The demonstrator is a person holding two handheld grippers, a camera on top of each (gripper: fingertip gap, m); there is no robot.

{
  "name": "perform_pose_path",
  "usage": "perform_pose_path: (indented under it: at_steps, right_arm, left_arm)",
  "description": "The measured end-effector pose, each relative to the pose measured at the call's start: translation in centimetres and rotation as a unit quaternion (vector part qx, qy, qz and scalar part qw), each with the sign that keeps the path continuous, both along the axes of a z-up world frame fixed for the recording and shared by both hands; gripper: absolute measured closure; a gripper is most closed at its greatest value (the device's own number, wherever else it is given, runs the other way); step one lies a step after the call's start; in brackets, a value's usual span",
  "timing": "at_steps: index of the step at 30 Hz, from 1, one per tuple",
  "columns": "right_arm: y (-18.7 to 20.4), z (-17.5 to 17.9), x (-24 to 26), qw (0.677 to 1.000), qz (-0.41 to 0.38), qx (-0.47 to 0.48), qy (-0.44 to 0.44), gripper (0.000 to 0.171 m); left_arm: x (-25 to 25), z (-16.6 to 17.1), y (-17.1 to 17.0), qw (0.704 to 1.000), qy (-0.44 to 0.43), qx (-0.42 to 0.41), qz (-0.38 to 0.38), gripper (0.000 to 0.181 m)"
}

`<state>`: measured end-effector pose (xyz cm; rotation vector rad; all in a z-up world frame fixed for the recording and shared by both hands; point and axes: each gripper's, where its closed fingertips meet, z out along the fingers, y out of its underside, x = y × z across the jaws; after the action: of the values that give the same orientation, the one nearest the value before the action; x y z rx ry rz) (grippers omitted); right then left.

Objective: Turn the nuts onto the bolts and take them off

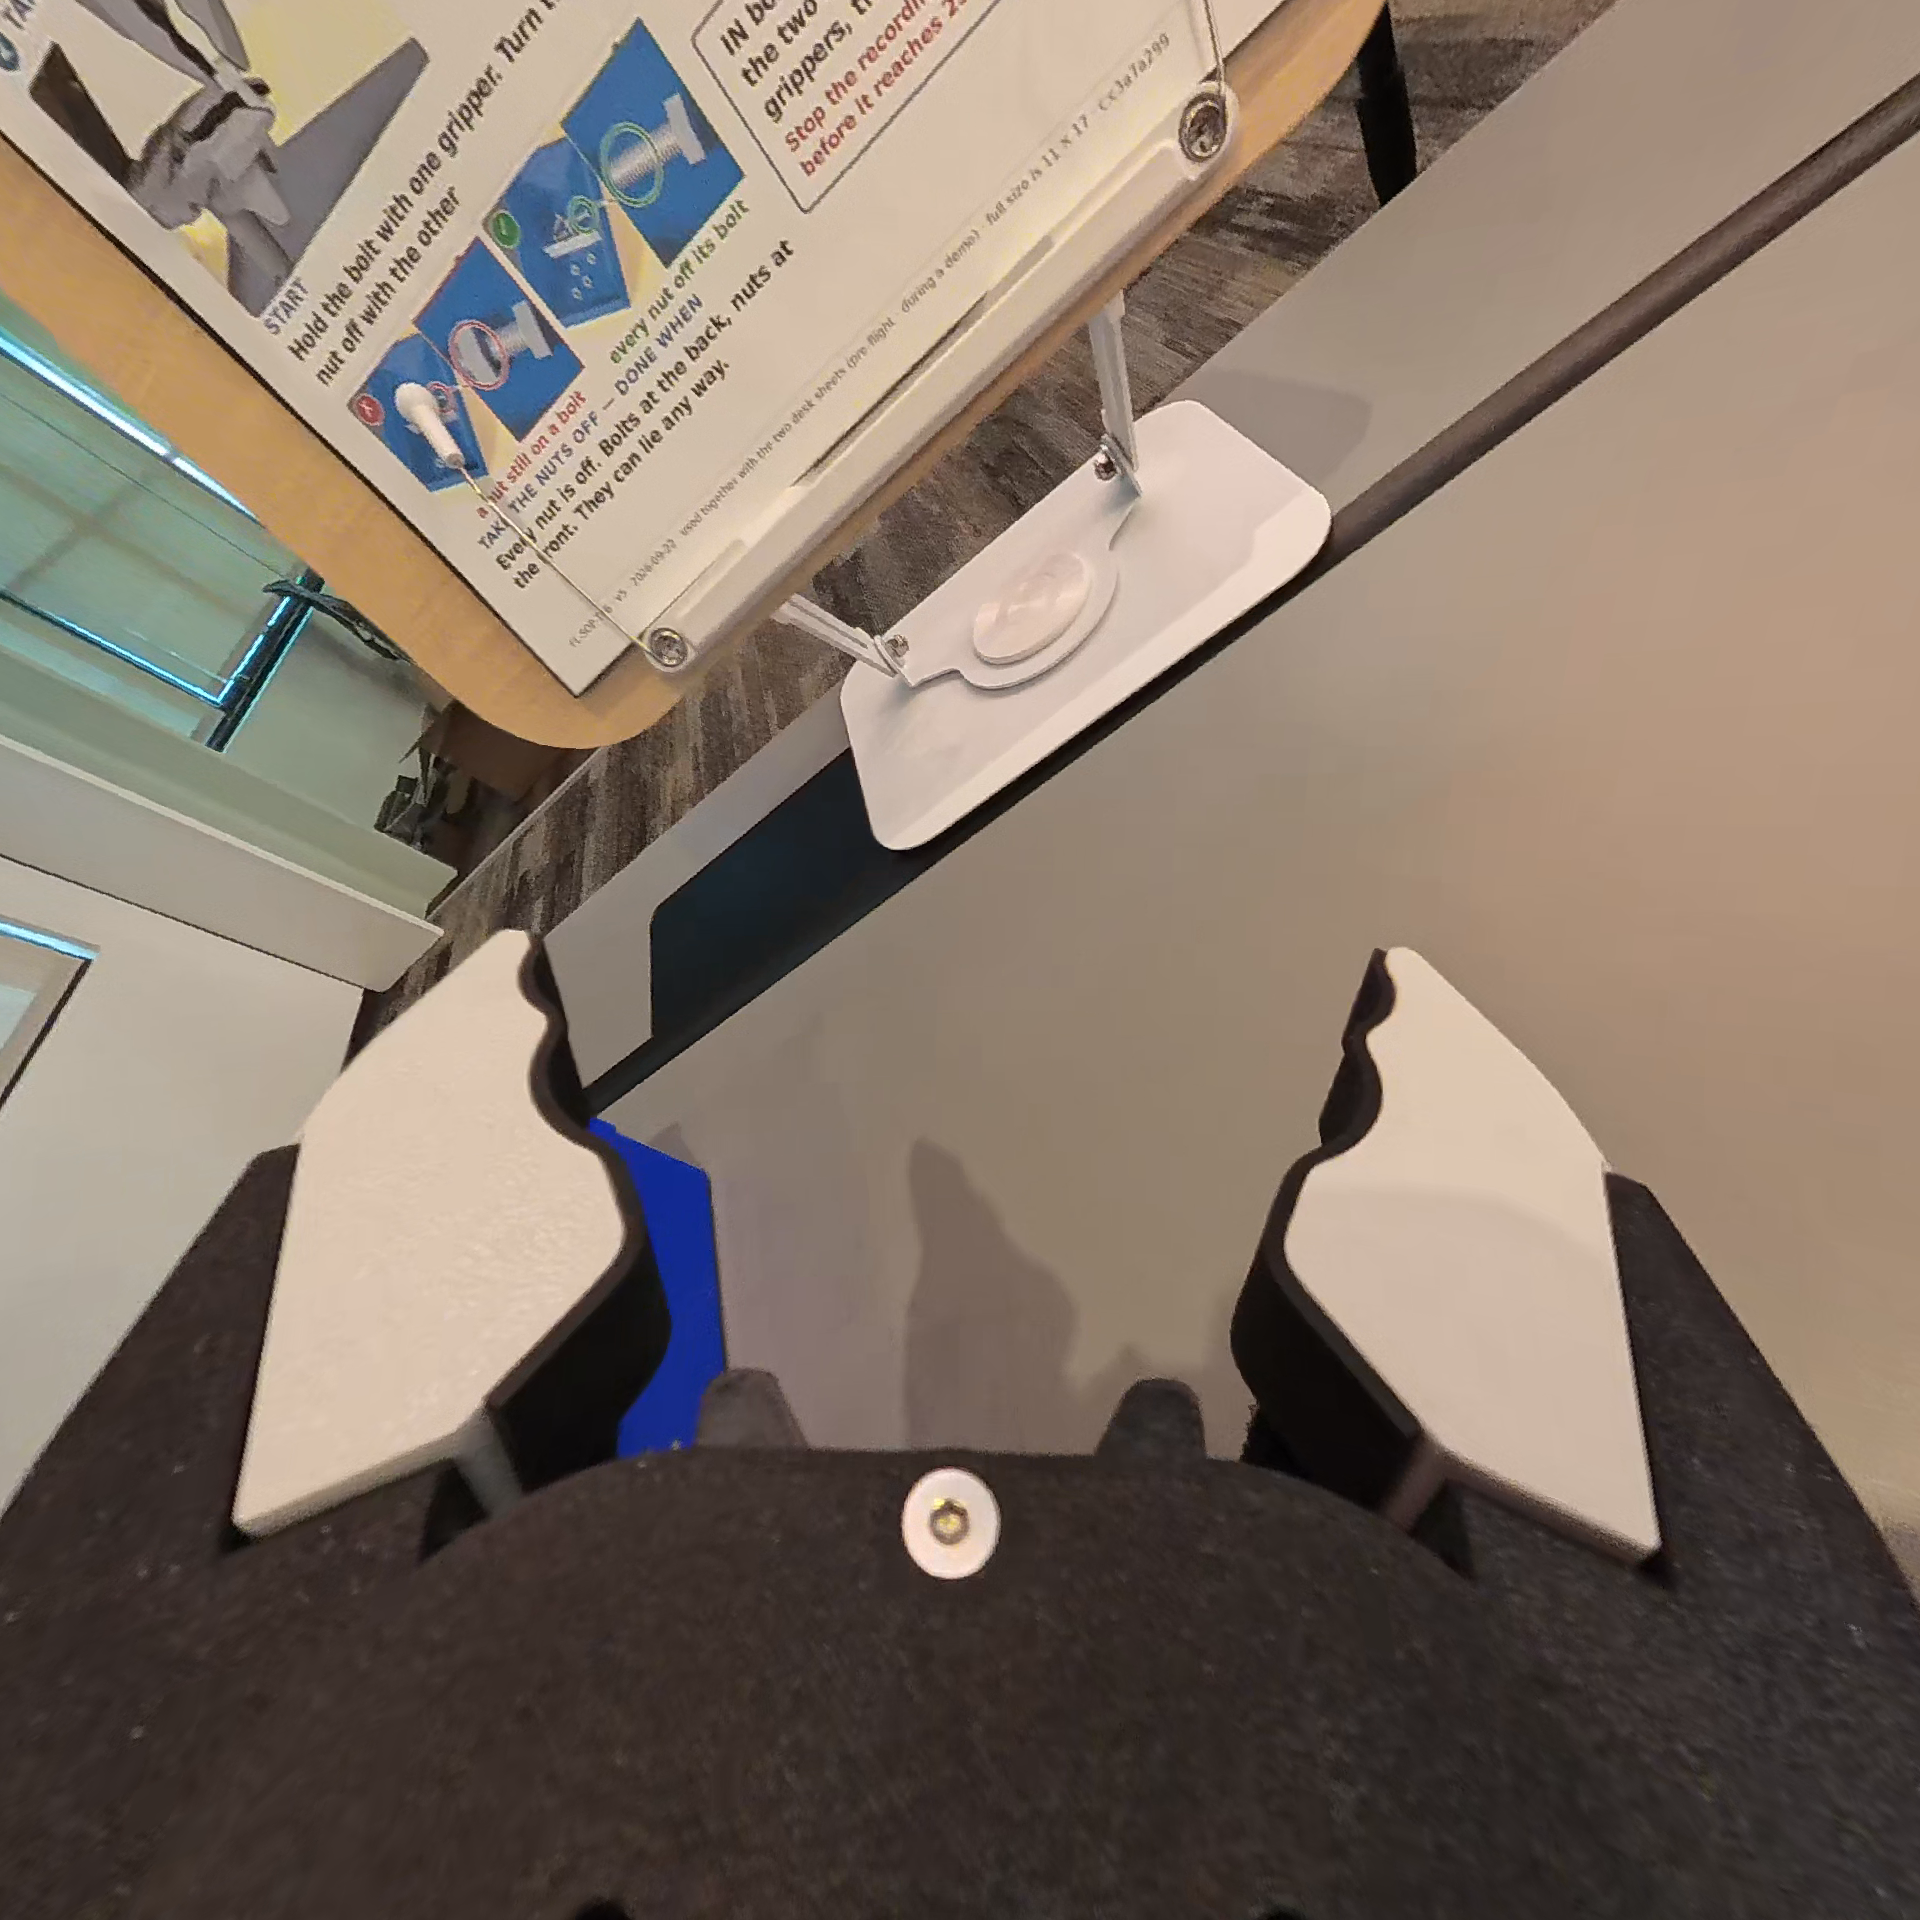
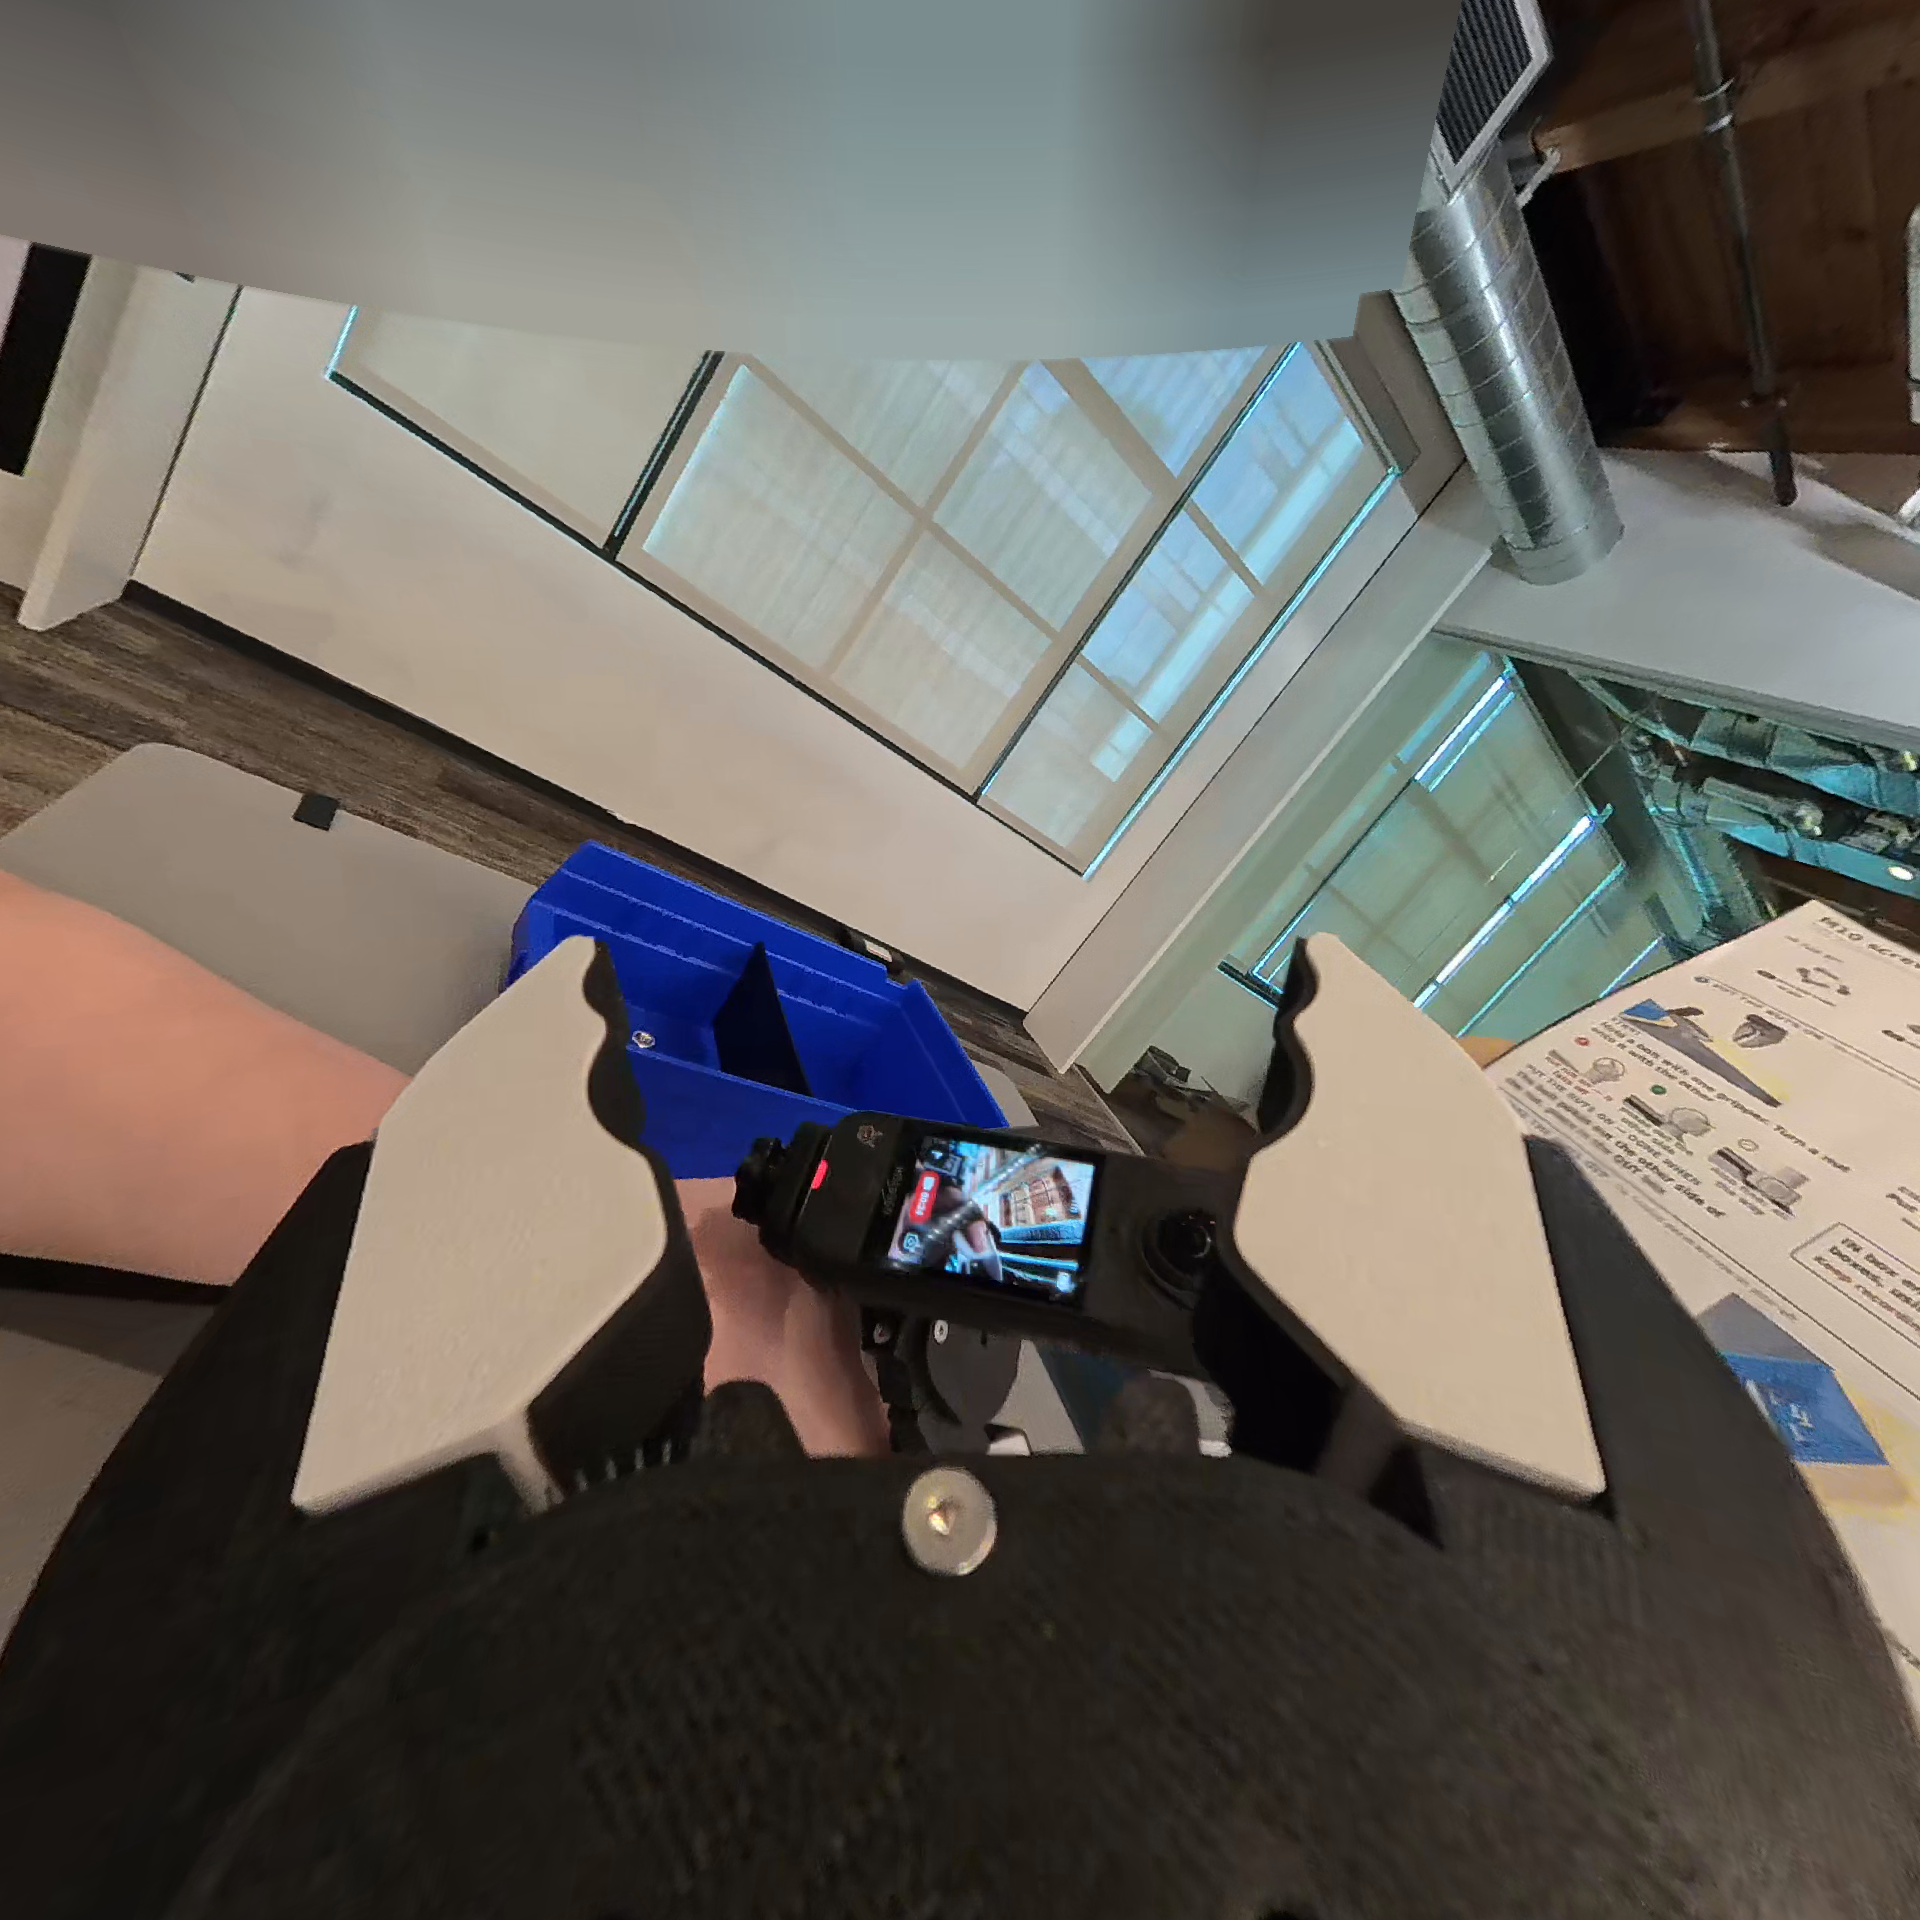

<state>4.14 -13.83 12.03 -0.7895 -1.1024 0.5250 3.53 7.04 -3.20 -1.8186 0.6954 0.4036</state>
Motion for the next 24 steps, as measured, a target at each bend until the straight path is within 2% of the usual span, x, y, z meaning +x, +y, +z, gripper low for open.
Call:
perform_pose_path:
  at_steps: [5,9,13,24]
  right_arm:
    - [-1.5,-0.1,-0.9,1.000,0.020,0.012,-0.002,0.053]
    - [-2.4,-2.2,-3.1,0.999,0.026,0.025,-0.039,0.054]
    - [-2.2,-3.9,-4.3,0.997,0.028,0.018,-0.063,0.053]
    - [-1.5,-4.5,-4.5,0.998,0.031,-0.005,-0.060,0.052]
  left_arm:
    - [-0.3,-0.1,0.0,1.000,0.012,0.000,0.011,0.043]
    - [0.2,-0.4,-0.2,0.999,0.048,0.008,0.012,0.043]
    - [1.0,-0.7,-0.6,0.998,0.058,0.008,0.003,0.043]
    - [1.7,-0.9,-0.8,0.998,0.065,0.008,-0.007,0.043]
